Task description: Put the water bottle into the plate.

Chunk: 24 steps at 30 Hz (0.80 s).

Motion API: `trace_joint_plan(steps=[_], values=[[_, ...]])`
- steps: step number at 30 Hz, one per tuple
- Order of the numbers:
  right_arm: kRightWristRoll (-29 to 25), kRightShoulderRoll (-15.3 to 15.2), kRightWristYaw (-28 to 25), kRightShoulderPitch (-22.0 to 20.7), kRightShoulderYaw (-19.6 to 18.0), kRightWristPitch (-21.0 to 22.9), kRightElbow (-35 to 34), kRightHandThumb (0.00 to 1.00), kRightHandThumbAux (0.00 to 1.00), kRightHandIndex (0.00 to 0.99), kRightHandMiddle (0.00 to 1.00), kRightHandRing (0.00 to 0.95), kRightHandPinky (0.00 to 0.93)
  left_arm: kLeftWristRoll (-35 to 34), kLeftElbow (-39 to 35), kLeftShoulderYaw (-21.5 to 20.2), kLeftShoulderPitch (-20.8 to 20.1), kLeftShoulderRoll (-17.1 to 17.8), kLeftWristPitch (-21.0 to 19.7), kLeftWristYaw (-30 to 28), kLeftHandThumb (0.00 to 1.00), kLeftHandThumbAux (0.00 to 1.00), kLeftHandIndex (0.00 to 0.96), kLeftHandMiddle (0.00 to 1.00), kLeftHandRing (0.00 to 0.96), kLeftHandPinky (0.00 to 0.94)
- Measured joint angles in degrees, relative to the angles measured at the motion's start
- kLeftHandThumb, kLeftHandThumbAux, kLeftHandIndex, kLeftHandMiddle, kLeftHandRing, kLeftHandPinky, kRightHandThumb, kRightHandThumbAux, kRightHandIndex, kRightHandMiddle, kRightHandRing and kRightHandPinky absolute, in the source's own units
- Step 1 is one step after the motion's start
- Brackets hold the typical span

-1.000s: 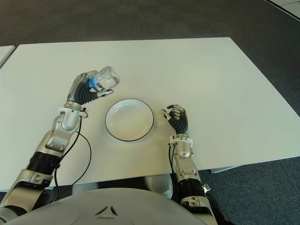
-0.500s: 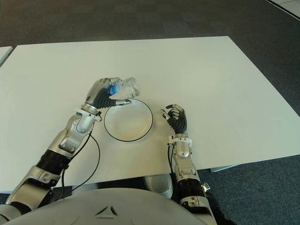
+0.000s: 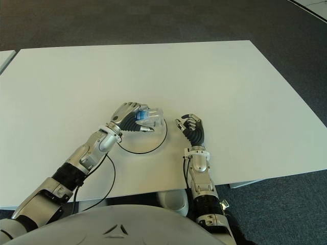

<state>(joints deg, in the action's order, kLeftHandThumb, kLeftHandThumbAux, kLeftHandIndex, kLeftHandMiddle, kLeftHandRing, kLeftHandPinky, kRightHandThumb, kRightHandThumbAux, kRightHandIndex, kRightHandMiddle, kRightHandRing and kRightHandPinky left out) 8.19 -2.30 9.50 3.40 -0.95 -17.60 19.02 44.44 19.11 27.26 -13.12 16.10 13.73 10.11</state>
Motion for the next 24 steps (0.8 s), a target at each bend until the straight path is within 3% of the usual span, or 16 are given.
trace_joint_plan(steps=[14, 24], values=[[-0.1, 0.0, -0.1, 0.0, -0.1, 0.5, -0.2, 0.701, 0.730, 0.435, 0.743, 0.732, 0.726, 6.7, 8.0, 4.8, -4.1, 0.4, 1.5, 6.7, 0.850, 0.669, 0.395, 0.539, 0.846, 0.834], [-0.5, -0.1, -0.7, 0.1, -0.2, 0.2, -0.1, 0.701, 0.730, 0.436, 0.752, 0.742, 0.737, 8.2, 9.6, 5.7, -5.0, 0.5, 1.1, 9.7, 0.850, 0.670, 0.396, 0.542, 0.840, 0.832]])
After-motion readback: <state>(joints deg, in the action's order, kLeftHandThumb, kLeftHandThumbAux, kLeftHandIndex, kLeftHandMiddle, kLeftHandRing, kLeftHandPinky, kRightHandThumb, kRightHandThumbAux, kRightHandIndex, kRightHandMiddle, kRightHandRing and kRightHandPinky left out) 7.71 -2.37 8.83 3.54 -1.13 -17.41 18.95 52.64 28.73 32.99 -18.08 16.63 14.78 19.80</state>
